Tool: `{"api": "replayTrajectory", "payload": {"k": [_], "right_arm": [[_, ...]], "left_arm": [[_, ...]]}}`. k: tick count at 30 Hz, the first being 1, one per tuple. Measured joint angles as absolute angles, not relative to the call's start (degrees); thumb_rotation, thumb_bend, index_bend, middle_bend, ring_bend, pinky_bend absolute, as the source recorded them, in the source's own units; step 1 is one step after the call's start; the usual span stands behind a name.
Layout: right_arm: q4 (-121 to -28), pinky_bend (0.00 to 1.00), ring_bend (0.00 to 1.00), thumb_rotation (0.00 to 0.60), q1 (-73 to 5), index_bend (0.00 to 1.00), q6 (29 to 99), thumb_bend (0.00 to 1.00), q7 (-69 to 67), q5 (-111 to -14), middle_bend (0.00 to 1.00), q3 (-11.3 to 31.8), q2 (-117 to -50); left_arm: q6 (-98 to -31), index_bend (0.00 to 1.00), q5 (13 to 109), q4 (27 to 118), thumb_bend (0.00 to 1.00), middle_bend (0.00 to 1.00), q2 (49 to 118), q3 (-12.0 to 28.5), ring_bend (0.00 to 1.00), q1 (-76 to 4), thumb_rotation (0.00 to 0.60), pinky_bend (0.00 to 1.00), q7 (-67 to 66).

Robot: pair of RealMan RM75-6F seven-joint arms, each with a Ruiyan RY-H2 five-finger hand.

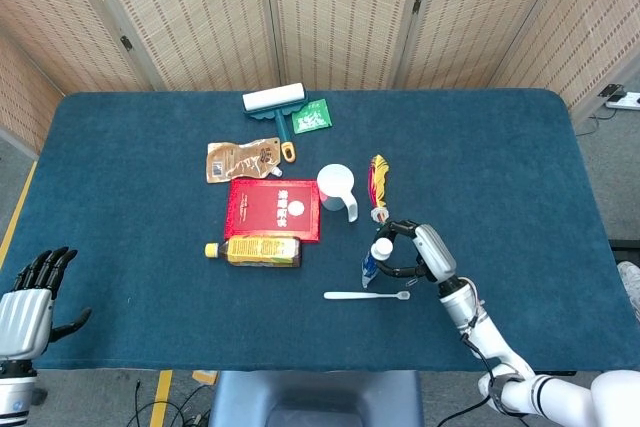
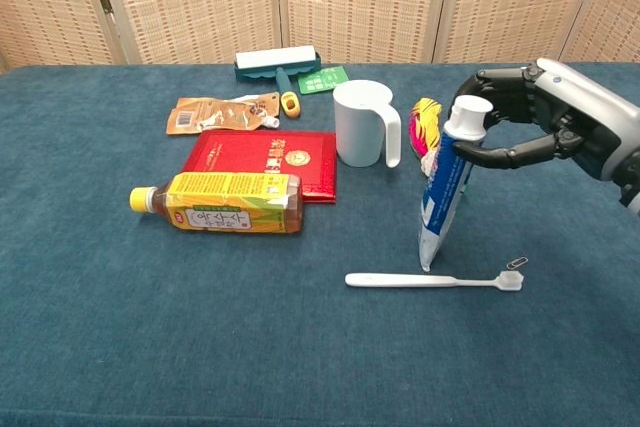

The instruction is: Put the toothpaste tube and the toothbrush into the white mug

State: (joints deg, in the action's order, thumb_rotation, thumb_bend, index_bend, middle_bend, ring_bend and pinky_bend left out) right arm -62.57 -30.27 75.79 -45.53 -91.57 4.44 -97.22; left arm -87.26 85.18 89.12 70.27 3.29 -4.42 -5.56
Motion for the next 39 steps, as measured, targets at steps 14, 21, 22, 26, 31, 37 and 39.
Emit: {"api": "replayTrajectory", "payload": {"k": [14,21,22,26,31,37,39], "right_arm": [[-64.59,0.18,0.17,0.600,-28.42,0.00,73.88,0.15,-40.76,-92.17,0.11,0.97,-85.99],[-71.91,0.18,0.19,0.600,-28.36,0.00,71.55,0.14,-34.32,-91.12,0.22,0.87,-78.21],[-72.82,0.19,0.22,0.600,-28.36,0.02,71.20,0.13,-32.99,-91.00,0.26,0.81,-77.68],[-77.54,0.23,0.32,0.600,-28.30,0.17,69.02,0.12,-24.66,-90.22,0.37,0.24,-75.17],[-83.30,0.25,0.34,0.600,-28.12,0.24,66.04,0.09,-12.34,-88.62,0.39,-0.62,-73.14],[-86.30,0.26,0.34,0.600,-27.76,0.27,62.58,0.09,1.11,-84.96,0.39,-1.07,-74.46],[-85.79,0.26,0.34,0.600,-27.73,0.28,61.67,0.09,4.73,-83.66,0.39,-1.01,-76.24]], "left_arm": [[-87.63,0.15,85.66,90.09,0.24,0.15,69.88,3.32,0.12,-4.46,0.600,0.20,-6.45],[-87.22,0.15,85.93,90.60,0.24,0.15,69.99,3.29,0.12,-4.86,0.600,0.20,-7.23],[-87.21,0.15,85.91,90.71,0.24,0.15,69.98,3.27,0.12,-4.86,0.600,0.20,-7.29],[-87.19,0.15,85.60,90.80,0.24,0.15,69.98,3.22,0.12,-4.73,0.600,0.20,-7.46],[-86.90,0.15,85.48,90.62,0.24,0.15,70.22,3.03,0.12,-4.71,0.600,0.20,-7.40],[-86.78,0.15,85.44,90.04,0.24,0.15,70.51,2.90,0.12,-4.68,0.600,0.20,-6.84],[-86.80,0.15,85.32,89.75,0.24,0.15,70.57,2.85,0.12,-4.56,0.600,0.20,-6.52]]}}
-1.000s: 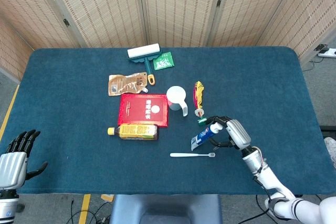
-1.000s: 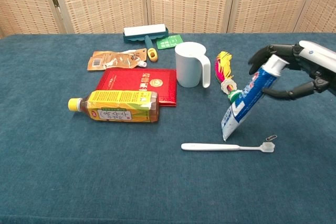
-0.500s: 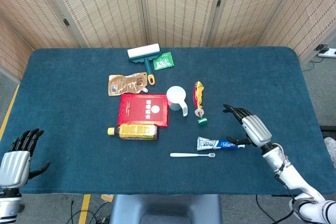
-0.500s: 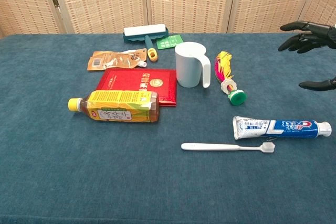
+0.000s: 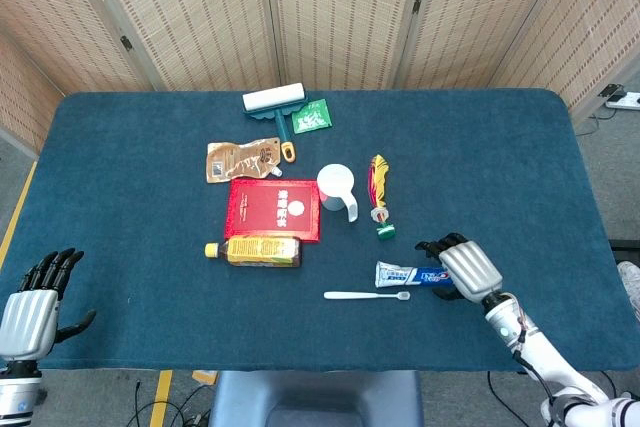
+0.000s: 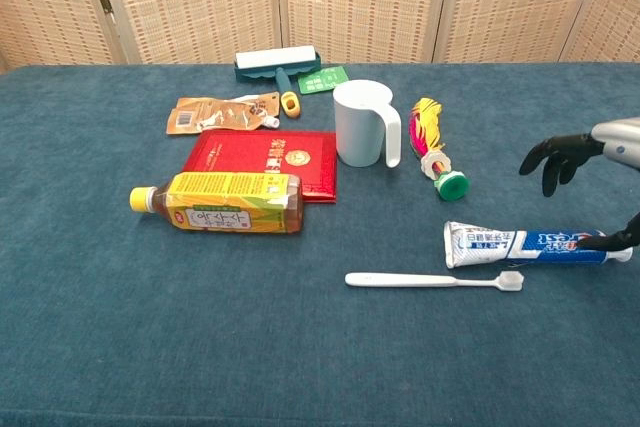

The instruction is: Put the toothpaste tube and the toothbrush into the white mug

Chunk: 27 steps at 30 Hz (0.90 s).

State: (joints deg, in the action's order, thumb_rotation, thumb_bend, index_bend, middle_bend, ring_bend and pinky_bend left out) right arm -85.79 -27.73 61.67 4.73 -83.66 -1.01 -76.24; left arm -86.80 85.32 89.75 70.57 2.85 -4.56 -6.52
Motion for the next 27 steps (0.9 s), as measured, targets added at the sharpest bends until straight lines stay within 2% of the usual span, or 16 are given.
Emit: {"api": "replayTrajectory", "payload": {"k": [5,14,23,27], "right_arm": [[-82.21,0.26,0.34,0.600,-27.95,0.31,59.19,0.09,8.98,-80.71,0.39,-0.44,-81.53],[-76.40,0.27,0.36,0.600,-29.06,0.40,57.80,0.13,10.68,-79.37,0.41,1.36,-87.01],[-75.28,0.30,0.40,0.600,-30.10,0.50,56.61,0.22,11.44,-79.21,0.48,1.97,-88.03],[-75.41,0.33,0.46,0.600,-30.21,0.59,56.98,0.28,11.24,-79.17,0.54,2.43,-88.15]], "left_arm": [[-86.96,0.15,85.03,88.95,0.24,0.15,70.71,2.74,0.12,-4.20,0.600,0.20,-5.62],[-87.11,0.15,84.75,87.68,0.24,0.15,70.87,2.74,0.12,-3.86,0.600,0.20,-4.35],[-87.11,0.15,84.44,87.04,0.24,0.15,70.89,2.71,0.12,-3.56,0.600,0.20,-3.93],[-87.33,0.15,84.44,87.05,0.24,0.15,70.86,2.82,0.12,-3.49,0.600,0.20,-3.84]]}}
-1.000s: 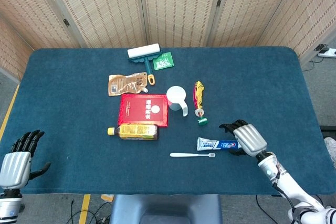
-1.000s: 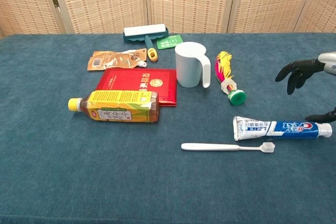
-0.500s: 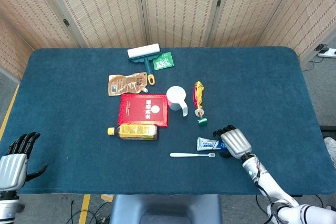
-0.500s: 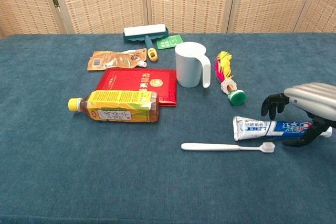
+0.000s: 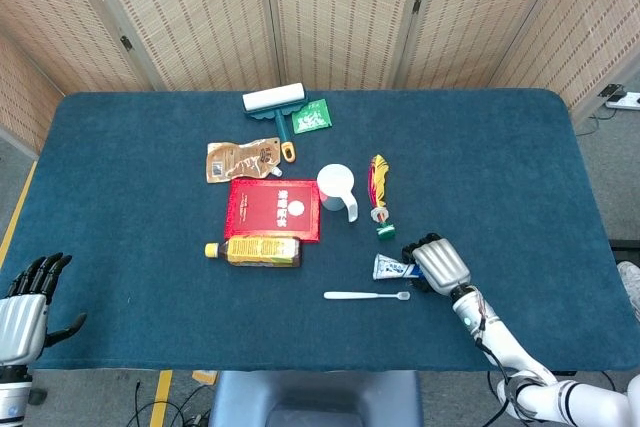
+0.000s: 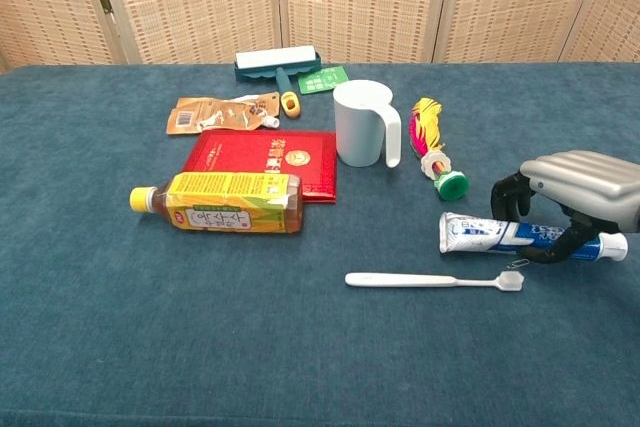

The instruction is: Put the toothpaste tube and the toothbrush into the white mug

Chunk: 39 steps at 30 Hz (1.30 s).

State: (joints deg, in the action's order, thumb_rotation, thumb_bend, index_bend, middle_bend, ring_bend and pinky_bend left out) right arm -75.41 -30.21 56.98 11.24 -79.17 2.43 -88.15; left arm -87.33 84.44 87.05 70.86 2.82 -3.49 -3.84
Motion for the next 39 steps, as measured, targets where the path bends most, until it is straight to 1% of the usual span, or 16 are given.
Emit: {"api": "replayTrajectory", "payload": {"k": [4,7,13,17,21,22,26,31,39], "right_arm": [[-75.89,0.37,0.51,0.600,-30.10,0.64,58.56,0.30,8.61,-79.94,0.57,3.17,-87.95],[-76.94,0.39,0.53,0.600,-29.95,0.65,60.20,0.31,4.64,-80.68,0.58,4.12,-87.40],[-81.96,0.39,0.53,0.600,-29.96,0.66,63.26,0.31,-5.67,-81.77,0.58,7.36,-84.44],[-85.64,0.39,0.53,0.600,-30.55,0.66,65.36,0.31,-12.47,-81.82,0.58,11.47,-82.18],[-86.42,0.39,0.53,0.600,-32.29,0.66,66.95,0.31,-16.53,-80.29,0.59,16.66,-82.32],[-86.36,0.39,0.53,0.600,-32.68,0.66,67.08,0.31,-16.81,-79.93,0.59,17.37,-82.58],[-83.70,0.39,0.53,0.600,-35.86,0.66,67.31,0.31,-17.35,-77.67,0.59,21.19,-85.82],[-77.36,0.39,0.53,0.600,-40.18,0.66,66.65,0.30,-17.10,-75.46,0.59,23.68,-91.05],[-63.48,0.39,0.53,0.600,-47.50,0.66,65.57,0.29,-18.77,-73.28,0.59,26.84,-100.80]], "left_arm": [[-87.48,0.15,84.41,87.16,0.24,0.15,70.70,2.94,0.12,-3.43,0.600,0.20,-3.91],[-87.52,0.15,84.38,87.36,0.24,0.15,70.55,2.99,0.12,-3.40,0.600,0.20,-4.06],[-87.59,0.15,84.27,87.72,0.24,0.15,70.29,3.25,0.12,-3.45,0.600,0.20,-4.27],[-87.73,0.15,84.49,87.88,0.24,0.15,70.23,3.30,0.12,-3.50,0.600,0.20,-4.46],[-87.62,0.15,84.59,88.07,0.24,0.15,70.36,3.16,0.12,-3.51,0.600,0.20,-4.56],[-87.61,0.15,84.62,88.09,0.24,0.15,70.38,3.13,0.12,-3.50,0.600,0.20,-4.60],[-87.68,0.15,84.68,88.26,0.24,0.15,70.38,3.03,0.12,-3.40,0.600,0.20,-4.74],[-87.74,0.15,84.87,88.29,0.24,0.15,70.32,2.88,0.12,-3.31,0.600,0.20,-4.66],[-88.04,0.15,84.64,88.10,0.24,0.15,69.86,2.72,0.12,-2.79,0.600,0.20,-4.32]]}}
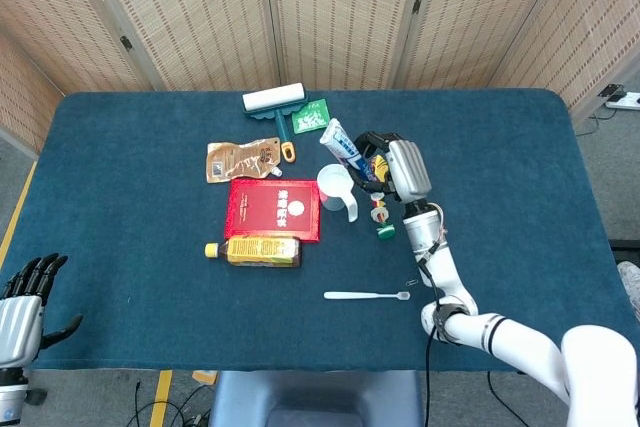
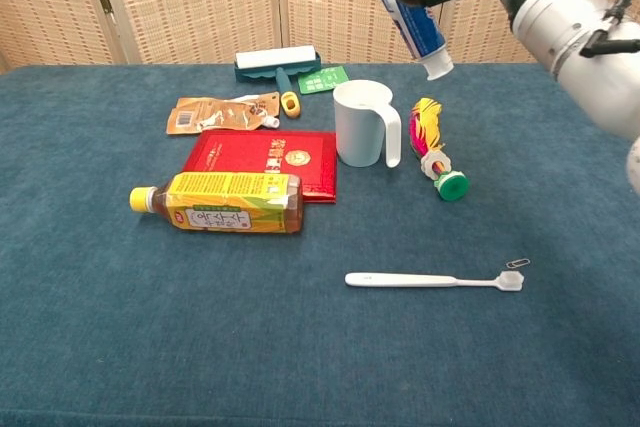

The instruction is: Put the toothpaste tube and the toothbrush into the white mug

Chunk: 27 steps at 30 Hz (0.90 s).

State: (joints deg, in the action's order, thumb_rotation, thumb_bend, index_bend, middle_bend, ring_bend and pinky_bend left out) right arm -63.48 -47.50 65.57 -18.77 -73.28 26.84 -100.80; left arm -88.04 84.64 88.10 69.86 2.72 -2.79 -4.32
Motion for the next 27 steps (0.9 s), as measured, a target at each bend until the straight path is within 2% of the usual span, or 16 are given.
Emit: {"api": "replayTrajectory", "payload": {"k": [14,27], "right_arm": [[-37.84,0.39,0.53,0.600,-59.55,0.66,61.67,0.26,-27.92,-70.56,0.58,30.16,-115.65],[-23.45,0.39,0.53,0.600,-65.65,0.66,57.32,0.25,-35.30,-69.42,0.58,30.18,-122.10]], "left_arm": [[-87.43,0.15,83.58,87.35,0.24,0.15,69.50,2.71,0.12,-2.39,0.600,0.20,-3.64],[-87.00,0.15,82.39,86.60,0.24,0.15,69.09,2.59,0.12,-1.64,0.600,0.20,-2.78]]}}
